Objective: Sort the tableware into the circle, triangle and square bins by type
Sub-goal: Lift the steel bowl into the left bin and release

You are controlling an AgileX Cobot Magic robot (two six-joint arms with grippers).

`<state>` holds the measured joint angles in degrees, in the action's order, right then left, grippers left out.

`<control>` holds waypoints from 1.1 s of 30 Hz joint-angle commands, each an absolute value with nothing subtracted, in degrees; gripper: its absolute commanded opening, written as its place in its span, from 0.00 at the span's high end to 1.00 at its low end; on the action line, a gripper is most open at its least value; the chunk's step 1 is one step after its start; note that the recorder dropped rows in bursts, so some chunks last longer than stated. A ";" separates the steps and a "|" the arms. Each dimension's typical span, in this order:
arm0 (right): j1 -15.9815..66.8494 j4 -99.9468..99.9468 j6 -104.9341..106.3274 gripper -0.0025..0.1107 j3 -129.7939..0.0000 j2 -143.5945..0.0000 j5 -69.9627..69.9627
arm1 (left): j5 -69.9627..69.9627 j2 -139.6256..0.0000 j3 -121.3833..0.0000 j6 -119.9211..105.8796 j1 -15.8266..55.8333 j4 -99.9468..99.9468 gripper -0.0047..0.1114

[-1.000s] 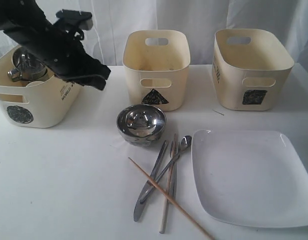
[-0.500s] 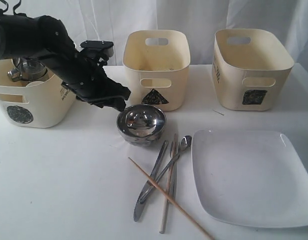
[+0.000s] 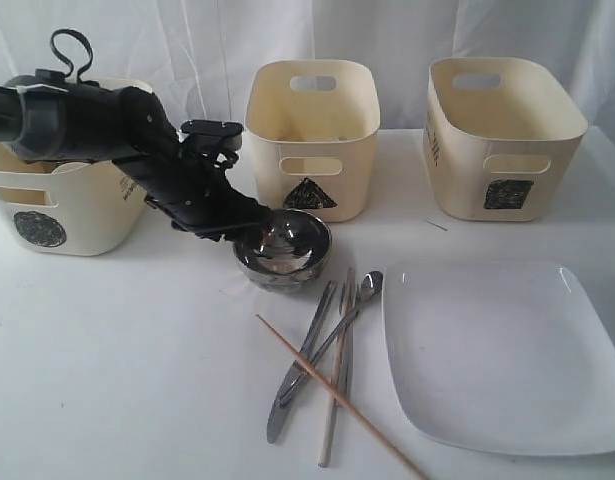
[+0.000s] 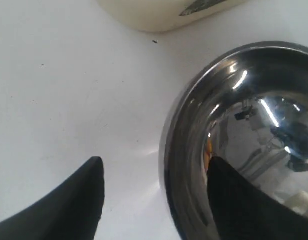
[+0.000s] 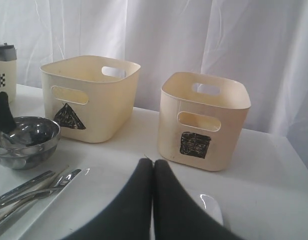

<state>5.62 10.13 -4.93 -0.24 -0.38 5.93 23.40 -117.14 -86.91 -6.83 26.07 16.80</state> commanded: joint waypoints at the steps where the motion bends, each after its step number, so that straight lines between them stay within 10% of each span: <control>1: 5.69 10.14 -5.02 0.98 0.00 0.00 6.30 | 20.93 -119.54 -86.73 -7.71 27.73 17.98 0.45; 8: 5.69 10.14 -5.02 0.98 0.00 0.00 6.30 | 21.88 -118.88 -87.21 -7.33 28.66 10.43 0.96; 33: 5.69 10.14 -5.02 0.98 0.00 0.00 6.30 | 22.90 -98.39 -88.07 3.03 2.19 -7.94 0.96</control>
